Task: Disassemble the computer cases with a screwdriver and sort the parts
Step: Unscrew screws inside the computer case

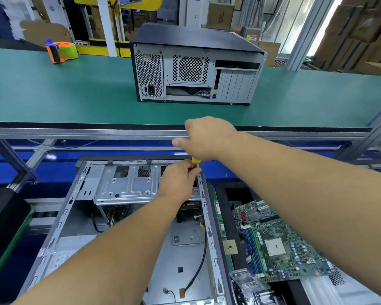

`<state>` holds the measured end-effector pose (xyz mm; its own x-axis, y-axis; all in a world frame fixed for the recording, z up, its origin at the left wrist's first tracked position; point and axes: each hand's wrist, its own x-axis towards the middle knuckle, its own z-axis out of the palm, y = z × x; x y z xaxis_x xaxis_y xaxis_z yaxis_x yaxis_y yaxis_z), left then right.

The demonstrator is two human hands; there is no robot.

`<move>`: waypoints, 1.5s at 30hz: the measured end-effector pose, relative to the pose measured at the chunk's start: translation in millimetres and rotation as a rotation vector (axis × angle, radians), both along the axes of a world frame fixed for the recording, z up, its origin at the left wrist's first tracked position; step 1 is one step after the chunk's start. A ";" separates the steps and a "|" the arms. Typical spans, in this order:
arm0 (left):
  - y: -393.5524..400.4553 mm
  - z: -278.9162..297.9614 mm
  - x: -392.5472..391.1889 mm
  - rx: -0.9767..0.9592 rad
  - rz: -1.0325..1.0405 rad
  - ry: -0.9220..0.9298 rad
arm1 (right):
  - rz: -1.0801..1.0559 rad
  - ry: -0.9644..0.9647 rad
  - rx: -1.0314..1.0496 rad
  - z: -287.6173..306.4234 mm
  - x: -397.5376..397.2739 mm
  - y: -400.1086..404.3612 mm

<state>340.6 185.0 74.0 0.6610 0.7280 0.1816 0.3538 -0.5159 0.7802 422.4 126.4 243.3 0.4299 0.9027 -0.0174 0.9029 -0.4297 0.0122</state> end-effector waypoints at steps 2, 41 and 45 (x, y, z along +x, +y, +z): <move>-0.4 -1.3 1.7 0.023 0.019 0.014 | -0.112 -0.120 0.016 -2.0 -3.4 4.0; -0.9 5.7 -7.1 -0.071 -0.017 -0.059 | 0.088 0.179 0.162 -6.6 -15.0 -23.5; -2.2 7.1 -9.3 -0.078 -0.050 -0.070 | 0.060 0.204 0.176 1.3 -14.6 -27.9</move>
